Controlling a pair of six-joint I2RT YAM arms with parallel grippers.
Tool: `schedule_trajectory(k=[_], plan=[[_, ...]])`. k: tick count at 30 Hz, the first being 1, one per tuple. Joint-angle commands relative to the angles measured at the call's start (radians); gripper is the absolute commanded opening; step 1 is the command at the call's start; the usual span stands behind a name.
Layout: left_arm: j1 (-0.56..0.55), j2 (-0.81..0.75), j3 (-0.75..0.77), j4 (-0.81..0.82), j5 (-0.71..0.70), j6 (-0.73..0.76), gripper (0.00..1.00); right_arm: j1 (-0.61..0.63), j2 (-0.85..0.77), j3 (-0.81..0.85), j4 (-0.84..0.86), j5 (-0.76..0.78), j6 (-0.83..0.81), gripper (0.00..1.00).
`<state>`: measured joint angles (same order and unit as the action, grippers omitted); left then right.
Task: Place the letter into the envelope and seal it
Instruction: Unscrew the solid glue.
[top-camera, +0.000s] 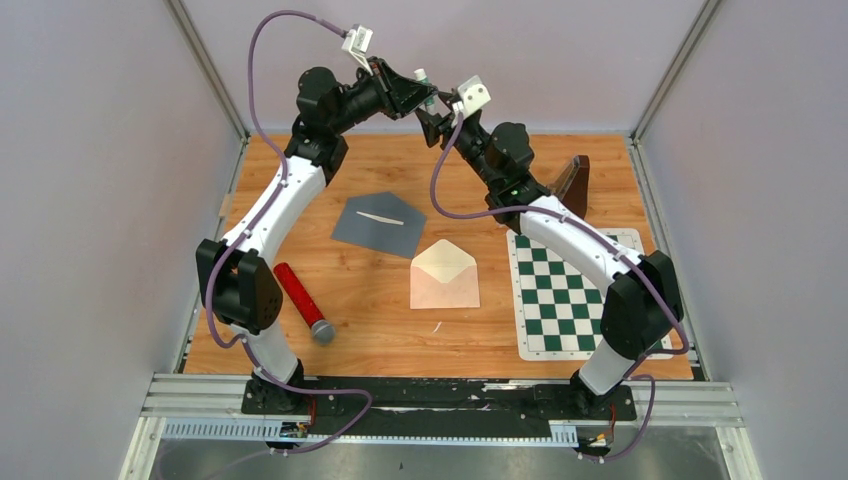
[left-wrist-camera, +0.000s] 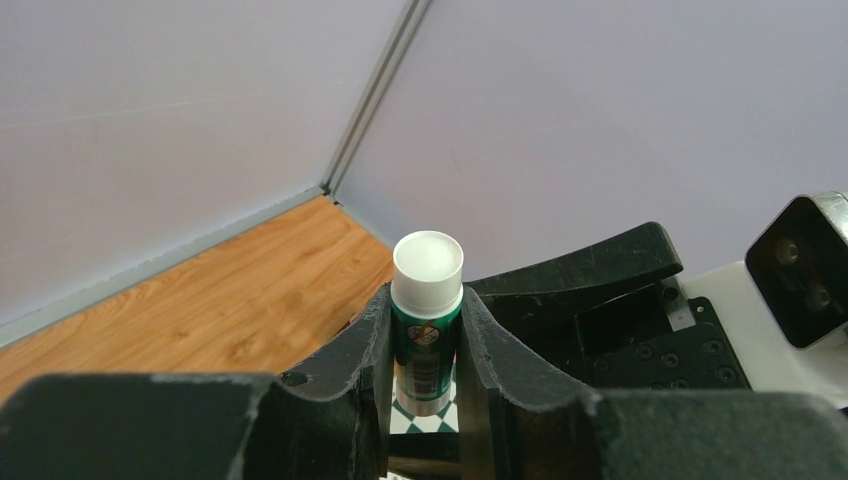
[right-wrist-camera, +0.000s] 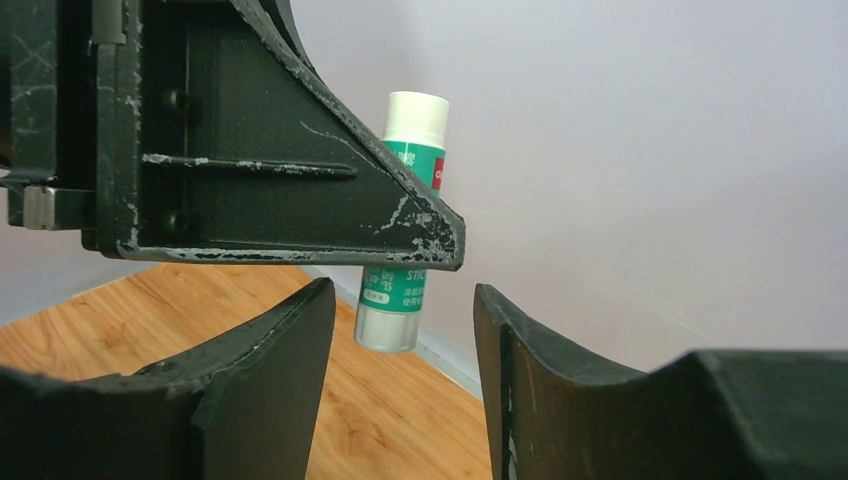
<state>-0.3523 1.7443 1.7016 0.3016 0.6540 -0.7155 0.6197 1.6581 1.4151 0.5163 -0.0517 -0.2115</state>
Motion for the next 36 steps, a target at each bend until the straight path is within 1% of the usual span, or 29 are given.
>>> schedule_trajectory(k=[1,4,7,9,11,12,13,14,15,16,18,20,21,22,23,25,26,27,28,30,32,33,34,35,36], plan=[[-0.004,-0.04,0.02,0.054,0.01,0.006,0.0,0.003,0.005,0.047,-0.006,0.024,0.005,0.53],[-0.004,-0.04,0.02,0.054,0.01,0.005,0.0,0.003,0.006,0.049,-0.009,0.031,0.008,0.48],[-0.004,-0.04,0.02,0.053,0.009,0.005,0.0,0.002,0.009,0.058,-0.016,0.035,0.02,0.36],[-0.004,-0.04,0.018,0.05,0.01,0.005,0.0,0.0,0.011,0.064,-0.021,0.036,0.026,0.31],[-0.004,-0.04,0.014,0.049,0.012,0.005,0.0,-0.004,0.013,0.073,-0.031,0.033,0.037,0.22],[-0.004,-0.042,0.014,0.048,0.013,0.004,0.0,-0.007,0.013,0.08,-0.044,0.027,0.045,0.15],[-0.004,-0.042,0.015,0.05,0.013,0.008,0.0,-0.012,0.016,0.092,-0.068,0.016,0.063,0.04],[-0.004,-0.041,0.017,0.053,0.015,0.01,0.0,-0.022,0.017,0.108,-0.104,-0.017,0.096,0.0],[-0.003,-0.038,0.019,0.061,0.023,0.017,0.0,-0.04,0.018,0.127,-0.148,-0.066,0.158,0.0],[-0.001,-0.035,0.026,0.068,0.031,0.02,0.0,-0.072,0.018,0.152,-0.199,-0.173,0.244,0.0],[0.004,-0.019,0.045,0.092,0.073,0.03,0.0,-0.164,0.029,0.195,-0.241,-0.507,0.422,0.0],[0.013,0.006,0.073,0.12,0.133,0.034,0.0,-0.244,0.105,0.275,-0.207,-0.909,0.581,0.0],[0.017,0.024,0.093,0.138,0.176,0.033,0.0,-0.273,0.16,0.333,-0.161,-1.105,0.697,0.0],[0.019,0.033,0.104,0.147,0.199,0.03,0.0,-0.291,0.212,0.373,-0.064,-1.259,0.857,0.0],[0.021,0.051,0.126,0.166,0.254,0.028,0.0,-0.298,0.251,0.398,0.076,-1.363,1.017,0.0],[0.022,0.075,0.158,0.189,0.329,0.027,0.0,-0.292,0.28,0.452,0.092,-1.475,1.069,0.04],[0.022,0.08,0.164,0.196,0.344,0.025,0.0,-0.291,0.3,0.477,0.117,-1.516,1.113,0.06],[0.022,0.089,0.17,0.201,0.357,0.022,0.0,-0.291,0.321,0.512,0.105,-1.539,1.131,0.08],[0.023,0.089,0.171,0.205,0.357,0.022,0.0,-0.295,0.336,0.547,0.032,-1.541,1.107,0.11],[0.024,0.083,0.162,0.201,0.325,0.028,0.0,-0.31,0.325,0.561,-0.101,-1.456,1.023,0.23],[0.024,0.072,0.152,0.18,0.279,0.042,0.0,-0.33,0.28,0.528,-0.242,-1.308,0.882,0.31],[0.024,0.066,0.142,0.171,0.259,0.047,0.0,-0.334,0.246,0.514,-0.35,-1.216,0.775,0.37],[0.024,0.05,0.135,0.148,0.208,0.058,0.0,-0.335,0.203,0.458,-0.396,-1.113,0.677,0.41],[0.024,0.042,0.116,0.132,0.183,0.061,0.0,-0.333,0.141,0.378,-0.4,-1.007,0.583,0.46],[0.024,0.026,0.106,0.118,0.134,0.06,0.0,-0.32,0.073,0.276,-0.357,-0.88,0.487,0.5]])
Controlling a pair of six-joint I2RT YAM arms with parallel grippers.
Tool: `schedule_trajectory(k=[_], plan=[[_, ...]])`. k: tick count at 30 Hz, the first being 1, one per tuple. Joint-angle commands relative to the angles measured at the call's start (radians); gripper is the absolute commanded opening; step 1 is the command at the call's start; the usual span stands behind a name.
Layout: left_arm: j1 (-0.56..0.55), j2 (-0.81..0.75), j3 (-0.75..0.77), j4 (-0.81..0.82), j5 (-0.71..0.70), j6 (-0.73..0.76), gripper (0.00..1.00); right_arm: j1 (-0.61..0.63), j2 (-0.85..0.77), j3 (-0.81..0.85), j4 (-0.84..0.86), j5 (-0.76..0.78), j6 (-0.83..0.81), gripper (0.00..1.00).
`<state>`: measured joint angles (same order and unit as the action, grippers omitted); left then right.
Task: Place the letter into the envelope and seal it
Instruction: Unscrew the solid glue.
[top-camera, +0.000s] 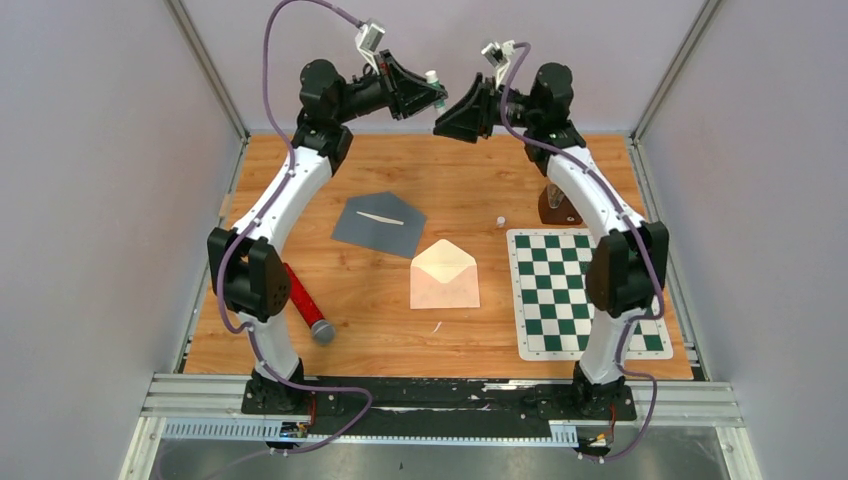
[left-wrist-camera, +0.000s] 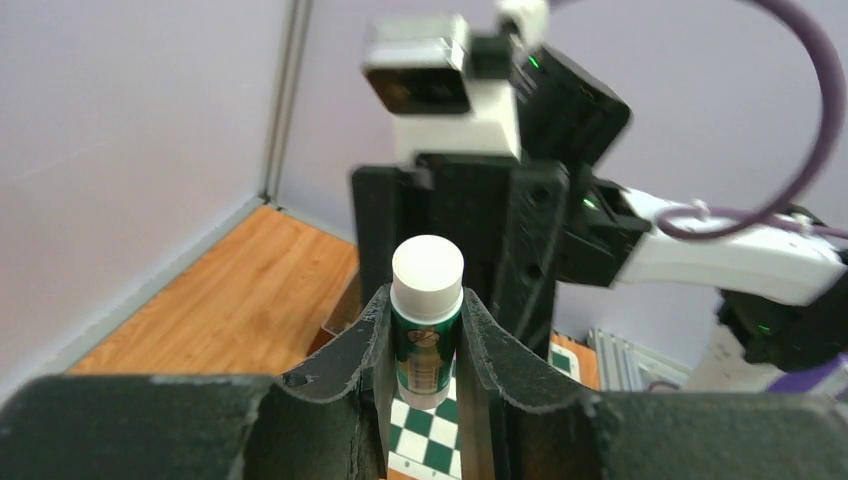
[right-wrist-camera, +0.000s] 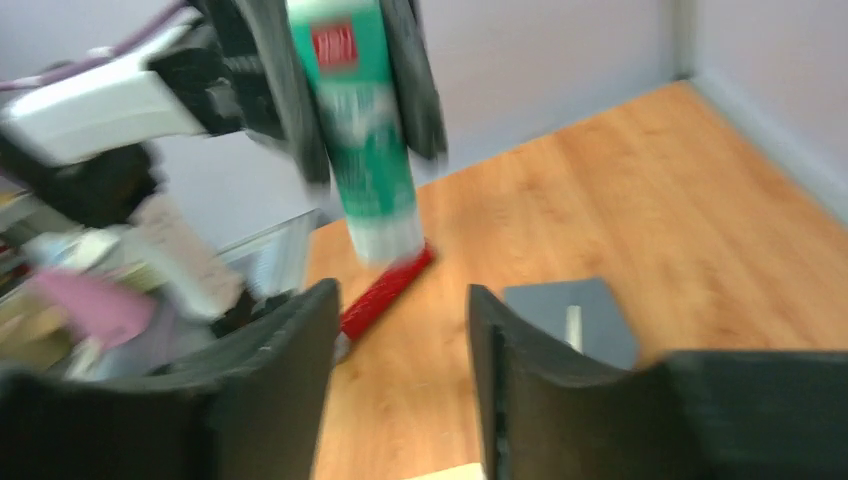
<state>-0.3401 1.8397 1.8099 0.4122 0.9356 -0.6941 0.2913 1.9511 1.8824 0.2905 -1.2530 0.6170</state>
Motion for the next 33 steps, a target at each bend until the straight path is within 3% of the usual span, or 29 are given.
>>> schedule_trajectory(k=[1,3,5,8,17,33], plan=[[0.012,-0.077,-0.019,0.0,-0.168,0.037,0.0,0.031,-0.29,-0.312,-0.072,0.472,-0.436,0.57],[0.012,-0.097,-0.043,-0.026,-0.228,0.02,0.0,0.096,-0.414,-0.537,0.131,0.79,-0.619,0.68],[0.012,-0.11,-0.06,-0.05,-0.26,0.001,0.0,0.154,-0.448,-0.643,0.27,0.921,-0.735,0.61],[0.012,-0.127,-0.079,-0.057,-0.27,-0.012,0.0,0.204,-0.44,-0.632,0.266,1.031,-0.77,0.54],[0.012,-0.143,-0.09,-0.056,-0.257,-0.023,0.0,0.256,-0.372,-0.566,0.333,1.113,-0.814,0.49],[0.01,-0.133,-0.098,-0.046,-0.244,-0.034,0.0,0.259,-0.33,-0.504,0.311,0.999,-0.769,0.44]])
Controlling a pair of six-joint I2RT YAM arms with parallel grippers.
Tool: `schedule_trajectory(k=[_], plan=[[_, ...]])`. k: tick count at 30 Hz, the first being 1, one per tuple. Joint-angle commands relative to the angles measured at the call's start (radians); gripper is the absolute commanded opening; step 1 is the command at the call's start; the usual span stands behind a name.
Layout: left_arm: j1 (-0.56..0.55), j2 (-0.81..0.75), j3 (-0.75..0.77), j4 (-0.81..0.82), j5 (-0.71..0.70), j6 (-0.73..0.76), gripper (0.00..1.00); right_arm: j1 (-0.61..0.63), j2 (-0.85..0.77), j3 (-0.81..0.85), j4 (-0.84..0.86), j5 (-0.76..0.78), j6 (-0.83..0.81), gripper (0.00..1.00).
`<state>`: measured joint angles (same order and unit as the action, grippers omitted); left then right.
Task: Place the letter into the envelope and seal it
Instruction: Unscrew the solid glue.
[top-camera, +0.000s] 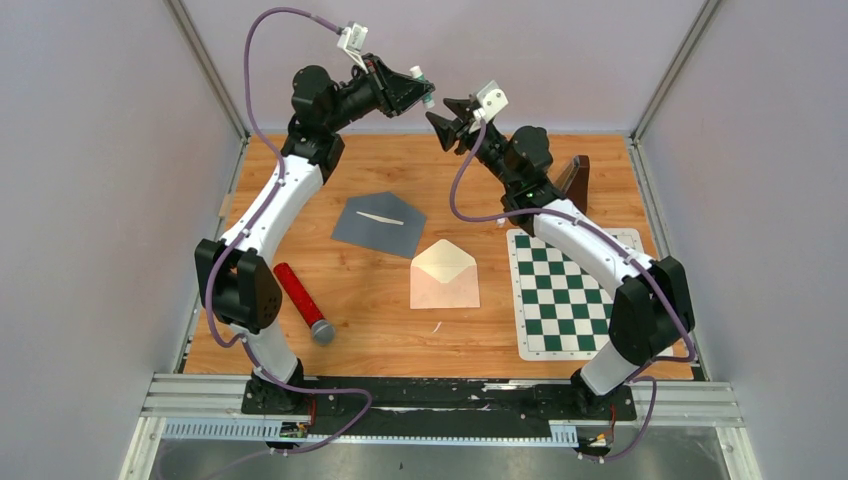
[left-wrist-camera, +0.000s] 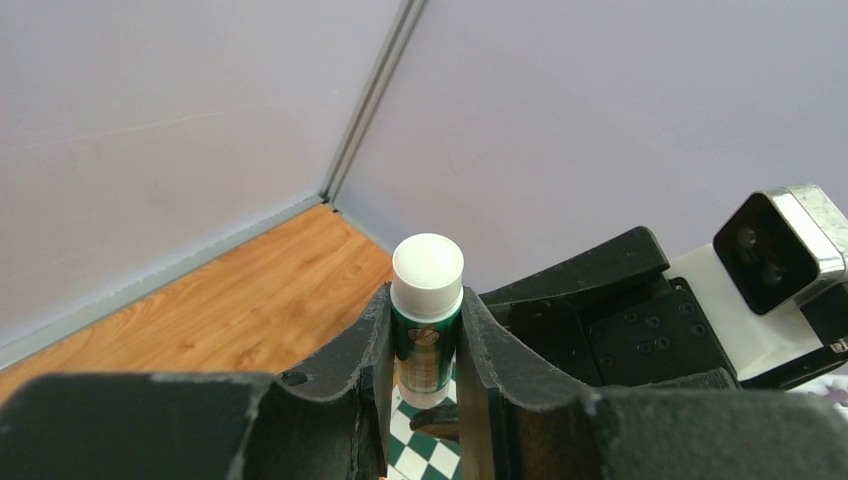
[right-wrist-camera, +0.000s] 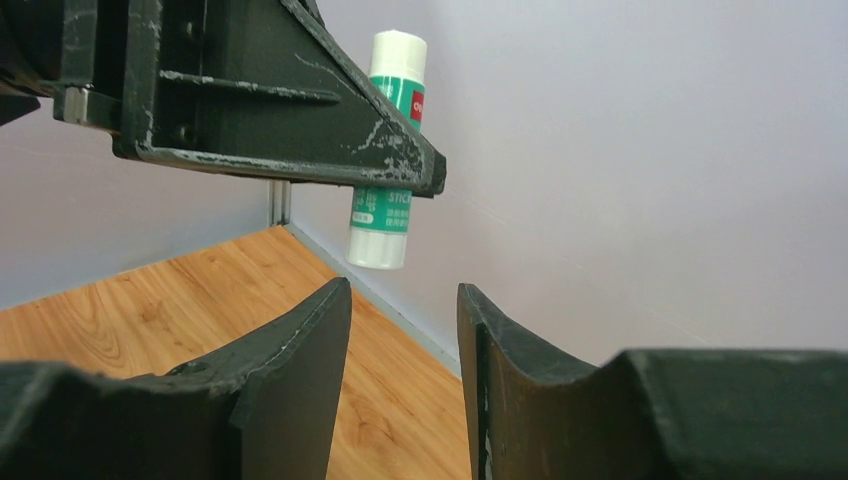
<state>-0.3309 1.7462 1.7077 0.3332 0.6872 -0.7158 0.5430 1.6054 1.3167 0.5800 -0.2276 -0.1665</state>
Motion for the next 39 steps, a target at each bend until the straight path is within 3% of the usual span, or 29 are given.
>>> schedule_trajectory(k=[1,17,27,32,35,39], plan=[[0.001,-0.037,0.005,0.033,0.004,-0.014,0.0,0.008,0.022,0.075,0.012,-0.021,0.017,0.44],[-0.003,-0.036,-0.007,0.038,0.02,-0.016,0.0,0.008,0.05,0.107,0.008,-0.038,0.041,0.37],[-0.005,-0.029,-0.001,0.039,0.015,-0.015,0.0,0.008,0.047,0.108,0.005,-0.091,0.064,0.41],[-0.005,-0.028,0.002,0.041,0.016,-0.014,0.0,0.008,0.051,0.116,-0.001,-0.067,0.073,0.35],[-0.005,-0.028,0.0,0.041,0.017,-0.016,0.0,0.008,0.058,0.127,-0.014,-0.053,0.076,0.23],[-0.005,-0.029,-0.002,0.041,0.017,-0.014,0.0,0.008,0.059,0.137,-0.017,-0.042,0.089,0.23]])
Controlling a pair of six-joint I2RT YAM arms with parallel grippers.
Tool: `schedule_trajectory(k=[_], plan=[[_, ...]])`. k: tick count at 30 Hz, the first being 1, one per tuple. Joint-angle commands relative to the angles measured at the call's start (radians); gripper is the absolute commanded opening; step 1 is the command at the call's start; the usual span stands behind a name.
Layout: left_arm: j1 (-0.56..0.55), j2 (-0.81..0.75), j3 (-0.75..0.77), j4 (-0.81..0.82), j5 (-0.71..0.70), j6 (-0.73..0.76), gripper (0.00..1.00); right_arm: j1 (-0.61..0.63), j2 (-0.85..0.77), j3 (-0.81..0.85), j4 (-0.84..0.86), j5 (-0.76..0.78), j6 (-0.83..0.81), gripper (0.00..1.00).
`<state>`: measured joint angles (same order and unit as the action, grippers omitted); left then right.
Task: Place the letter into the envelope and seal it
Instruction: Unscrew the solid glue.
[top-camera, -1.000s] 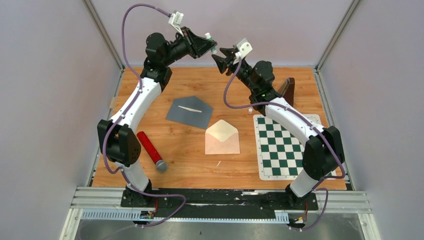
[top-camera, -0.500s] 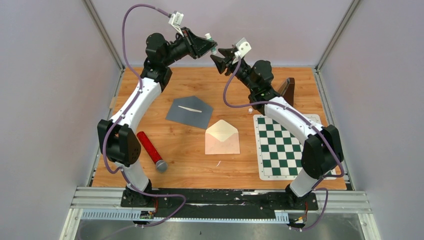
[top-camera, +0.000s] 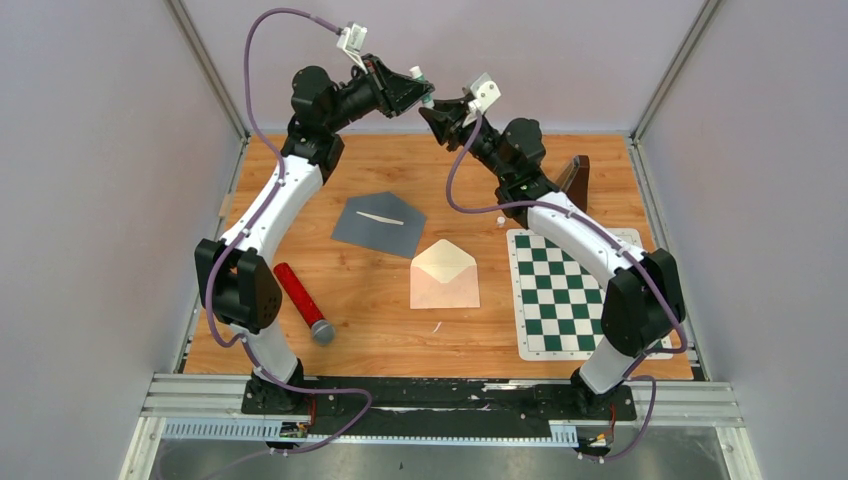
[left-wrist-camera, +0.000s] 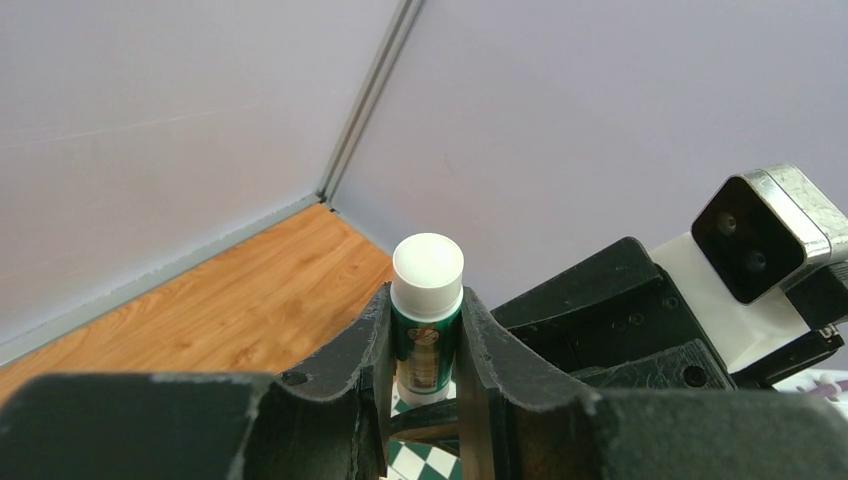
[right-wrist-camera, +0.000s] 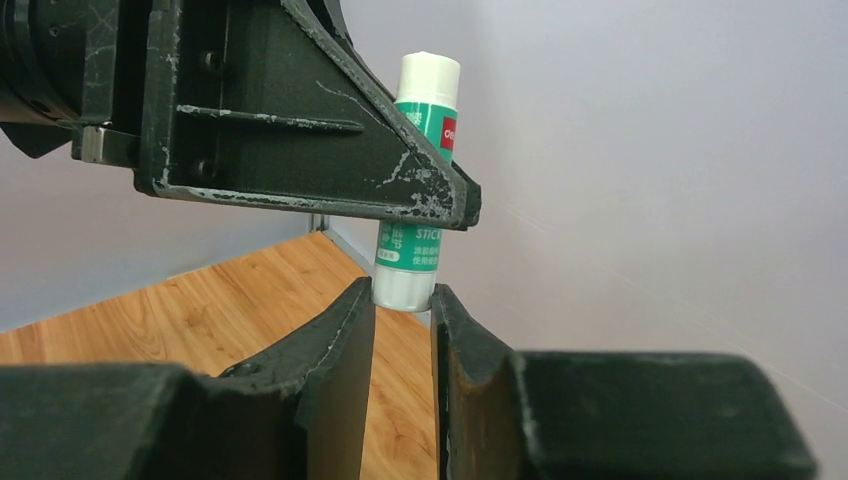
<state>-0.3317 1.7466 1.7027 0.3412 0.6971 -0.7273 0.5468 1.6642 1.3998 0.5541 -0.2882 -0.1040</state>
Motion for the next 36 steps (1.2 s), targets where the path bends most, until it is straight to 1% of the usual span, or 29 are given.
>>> schedule_trajectory(k=[1,3,4,6,7,9,11,12,13,14,15,16,18,20,24,25,26,27,29,30,31,32,33,34,35,36], plan=[[-0.004,-0.029,0.003,0.032,0.007,-0.003,0.0,0.004,0.001,0.059,0.006,0.018,0.029,0.23],[-0.004,-0.027,0.005,0.031,0.011,-0.002,0.0,0.004,0.006,0.068,-0.005,0.017,0.032,0.22],[-0.003,-0.026,0.006,0.028,0.012,0.0,0.0,0.003,0.007,0.072,-0.008,0.01,0.032,0.19],[-0.004,-0.021,0.008,0.024,0.017,0.006,0.0,-0.008,0.003,0.077,-0.01,-0.055,0.062,0.02],[-0.004,-0.019,0.008,0.025,0.029,0.008,0.0,-0.028,0.001,0.086,-0.016,-0.13,0.118,0.0],[-0.004,-0.017,0.004,0.048,0.058,0.014,0.0,-0.096,0.024,0.143,-0.034,-0.348,0.321,0.0],[-0.004,-0.012,0.005,0.086,0.112,0.033,0.0,-0.158,0.111,0.284,-0.07,-0.63,0.556,0.04],[0.0,-0.004,0.006,0.121,0.168,0.044,0.0,-0.185,0.179,0.375,-0.045,-0.798,0.717,0.03],[0.004,0.001,0.017,0.16,0.203,0.048,0.0,-0.202,0.247,0.463,-0.013,-0.933,0.882,0.03],[0.012,0.021,0.039,0.174,0.269,0.048,0.0,-0.205,0.288,0.579,-0.08,-1.019,0.927,0.02],[0.017,0.032,0.053,0.201,0.299,0.042,0.0,-0.208,0.311,0.618,-0.093,-1.088,0.942,0.01],[0.025,0.052,0.079,0.216,0.345,0.032,0.0,-0.211,0.324,0.636,-0.057,-1.137,0.986,0.0],[0.035,0.081,0.115,0.267,0.39,-0.004,0.0,-0.219,0.344,0.668,-0.049,-1.202,1.027,0.0],[0.039,0.102,0.143,0.308,0.411,-0.029,0.0,-0.227,0.372,0.697,-0.04,-1.238,1.076,0.0],[0.039,0.115,0.169,0.311,0.424,-0.037,0.0,-0.237,0.386,0.71,-0.062,-1.224,1.079,0.0],[0.039,0.11,0.166,0.296,0.421,-0.027,0.0,-0.236,0.381,0.709,-0.081,-1.216,1.054,0.04],[0.039,0.105,0.156,0.282,0.403,-0.02,0.0,-0.239,0.374,0.703,-0.112,-1.196,1.016,0.11],[0.039,0.091,0.149,0.249,0.387,-0.004,0.0,-0.24,0.366,0.693,-0.15,-1.168,0.984,0.22],[0.039,0.063,0.117,0.203,0.314,0.021,0.0,-0.255,0.343,0.668,-0.226,-1.106,0.92,0.43],[0.039,0.051,0.091,0.187,0.242,0.027,0.0,-0.263,0.321,0.649,-0.25,-1.072,0.877,0.53],[0.039,0.027,0.078,0.151,0.199,0.026,0.0,-0.271,0.286,0.611,-0.283,-1.016,0.818,0.55],[0.039,0.017,0.057,0.135,0.129,0.023,0.0,-0.274,0.24,0.553,-0.304,-0.942,0.74,0.57],[0.038,-0.002,0.049,0.102,0.068,0.016,0.0,-0.272,0.178,0.476,-0.309,-0.838,0.633,0.6],[0.036,-0.01,0.038,0.065,0.042,0.007,0.0,-0.256,0.109,0.348,-0.312,-0.703,0.511,0.63],[0.035,-0.023,0.03,0.047,-0.015,0.0,0.0,-0.221,0.032,0.249,-0.312,-0.534,0.34,0.67],[0.035,-0.03,0.03,0.007,-0.041,-0.018,0.0,-0.168,-0.036,0.148,-0.27,-0.36,0.164,0.76]])
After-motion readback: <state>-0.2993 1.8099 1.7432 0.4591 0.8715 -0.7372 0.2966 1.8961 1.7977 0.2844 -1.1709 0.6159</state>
